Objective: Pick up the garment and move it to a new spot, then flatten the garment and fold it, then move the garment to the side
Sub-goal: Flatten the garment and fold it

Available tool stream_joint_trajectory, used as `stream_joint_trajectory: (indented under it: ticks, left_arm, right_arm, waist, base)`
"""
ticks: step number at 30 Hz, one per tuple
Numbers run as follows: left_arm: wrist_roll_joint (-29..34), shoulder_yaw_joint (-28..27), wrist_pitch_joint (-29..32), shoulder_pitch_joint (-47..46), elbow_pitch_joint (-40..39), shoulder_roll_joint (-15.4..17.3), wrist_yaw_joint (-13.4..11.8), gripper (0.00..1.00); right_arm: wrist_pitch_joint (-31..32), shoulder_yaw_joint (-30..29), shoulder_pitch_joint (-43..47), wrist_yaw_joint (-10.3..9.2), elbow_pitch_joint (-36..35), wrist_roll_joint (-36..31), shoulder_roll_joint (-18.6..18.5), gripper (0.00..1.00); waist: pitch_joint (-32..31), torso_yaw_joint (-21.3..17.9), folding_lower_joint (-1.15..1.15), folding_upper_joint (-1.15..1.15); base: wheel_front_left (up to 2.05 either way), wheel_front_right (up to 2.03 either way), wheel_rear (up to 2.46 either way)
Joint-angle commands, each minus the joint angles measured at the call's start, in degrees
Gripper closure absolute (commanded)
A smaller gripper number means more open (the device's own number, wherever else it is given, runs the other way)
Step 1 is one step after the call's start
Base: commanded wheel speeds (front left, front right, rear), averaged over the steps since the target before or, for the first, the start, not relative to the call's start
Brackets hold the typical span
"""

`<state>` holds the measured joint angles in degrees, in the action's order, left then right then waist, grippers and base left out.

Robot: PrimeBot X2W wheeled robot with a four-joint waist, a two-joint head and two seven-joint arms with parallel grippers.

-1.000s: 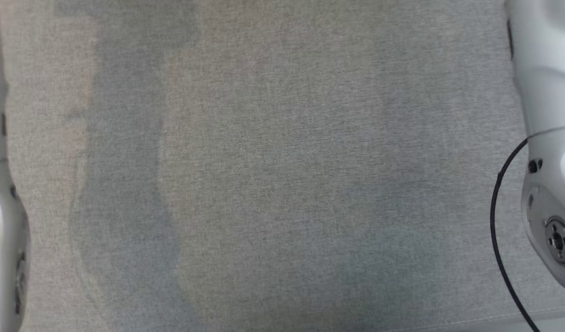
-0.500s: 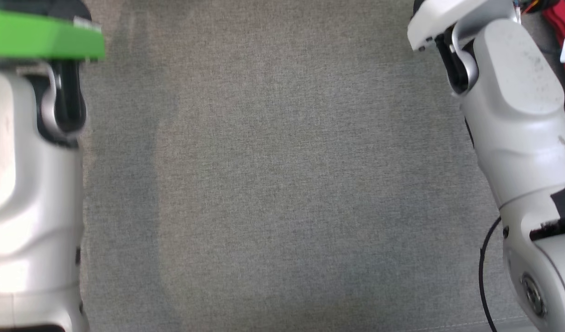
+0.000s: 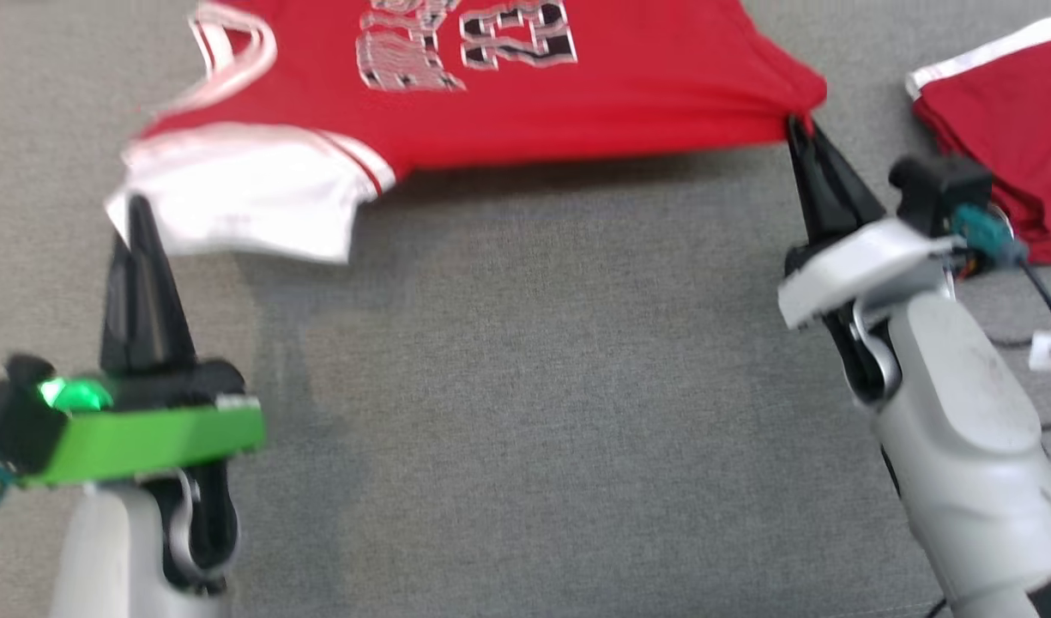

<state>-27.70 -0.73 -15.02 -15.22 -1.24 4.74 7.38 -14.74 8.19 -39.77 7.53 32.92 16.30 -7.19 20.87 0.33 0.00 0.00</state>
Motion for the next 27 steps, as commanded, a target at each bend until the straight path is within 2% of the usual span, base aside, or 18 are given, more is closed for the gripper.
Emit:
stream_joint_trajectory:
  ticks: [1, 7, 11, 17, 21, 27]
  left_arm:
    - [1.0, 0.2, -0.2, 3.1, -1.5, 0.0, 0.1, 1.0]
    - [1.0, 2.3, -0.2, 15.1, -7.3, -1.1, -0.9, 1.0]
    - [1.7, 3.3, 0.8, 22.5, -11.3, -1.1, -2.6, 1.0]
    - [0.8, 4.7, 5.0, 29.3, -14.0, -1.0, -4.0, 1.0]
    - [0.0, 5.3, 6.4, 30.1, -12.3, -0.9, -4.2, 1.0]
    - [-1.5, 6.2, 6.4, 27.3, -7.8, -0.7, -3.1, 1.0]
  right_arm:
    - [0.7, -0.7, 3.6, -0.09, -2.1, 0.7, -1.0, 1.0]
    - [5.8, -4.6, 18.5, -0.09, -16.7, -0.8, -1.1, 1.0]
    - [10.7, -7.5, 29.2, -0.08, -28.3, -2.5, 1.2, 1.0]
    - [17.4, -10.2, 41.4, -0.08, -39.5, -4.5, 3.6, 1.0]
    - [20.0, -10.5, 44.3, -0.08, -40.9, -4.9, 4.0, 1.0]
    - [21.5, -9.9, 42.4, -0.08, -35.7, -4.9, 4.2, 1.0]
  waist:
    - [-6.6, 0.9, 0.0, 0.0]
    - [-11.5, 1.6, 0.0, 0.0]
    - [-14.1, 1.9, 0.0, 0.0]
    - [-16.7, 2.7, 0.0, 0.0]
    - [-16.8, 2.5, 0.0, 0.0]
    - [-15.5, 2.1, 0.0, 0.0]
  base:
    - [0.0, 0.0, 0.0]
    - [0.0, 0.0, 0.0]
    - [0.0, 0.0, 0.0]
    - [0.0, 0.0, 0.0]
    - [0.0, 0.0, 0.0]
    - [0.0, 0.0, 0.0]
